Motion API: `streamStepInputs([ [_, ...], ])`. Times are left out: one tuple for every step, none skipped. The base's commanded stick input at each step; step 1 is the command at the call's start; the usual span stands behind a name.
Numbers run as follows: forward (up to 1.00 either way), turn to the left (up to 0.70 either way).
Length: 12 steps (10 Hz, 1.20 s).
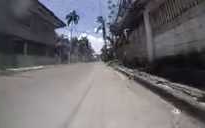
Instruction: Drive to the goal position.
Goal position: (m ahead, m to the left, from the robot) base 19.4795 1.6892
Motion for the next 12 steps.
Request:
streamStepInputs([
  [0.70, 0.00],
  [0.70, 0.00],
  [0.75, 0.00],
  [0.85, 0.00],
  [0.85, 0.00],
  [0.85, 0.00],
  [0.85, 0.00],
  [0.85, 0.00],
  [0.85, 0.00],
  [0.85, 0.00],
  [0.85, 0.00],
  [0.85, 0.00],
])
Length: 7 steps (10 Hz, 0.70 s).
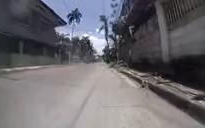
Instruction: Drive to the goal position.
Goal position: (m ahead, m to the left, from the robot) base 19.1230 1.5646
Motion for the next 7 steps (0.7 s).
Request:
streamStepInputs([
  [0.85, 0.00],
  [0.85, 0.00],
  [0.85, 0.00],
  [0.85, 0.00],
  [0.85, 0.00],
  [0.85, 0.00],
  [0.85, 0.00],
])
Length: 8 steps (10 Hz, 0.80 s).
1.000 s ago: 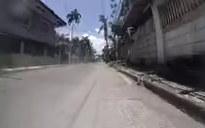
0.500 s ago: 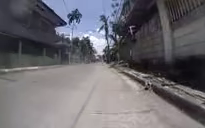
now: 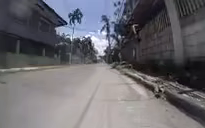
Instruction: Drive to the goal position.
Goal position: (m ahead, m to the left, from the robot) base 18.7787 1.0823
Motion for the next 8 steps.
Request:
streamStepInputs([
  [0.85, 0.00],
  [0.85, 0.00],
  [0.85, 0.00],
  [0.85, 0.00],
  [0.85, 0.00],
  [0.85, 0.00],
  [0.85, 0.00],
  [0.85, 0.00],
])
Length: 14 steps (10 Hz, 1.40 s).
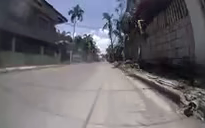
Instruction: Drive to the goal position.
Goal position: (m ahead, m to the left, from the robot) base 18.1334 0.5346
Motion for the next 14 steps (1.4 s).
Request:
streamStepInputs([
  [0.85, 0.00],
  [0.85, 0.00],
  [0.85, 0.00],
  [0.85, 0.00],
  [0.85, 0.00],
  [0.85, 0.00],
  [0.85, 0.00],
  [0.85, 0.00],
  [0.85, 0.00],
  [0.85, 0.00],
  [0.85, 0.00],
  [0.85, 0.00],
  [0.85, 0.00],
  [0.85, 0.00],
])
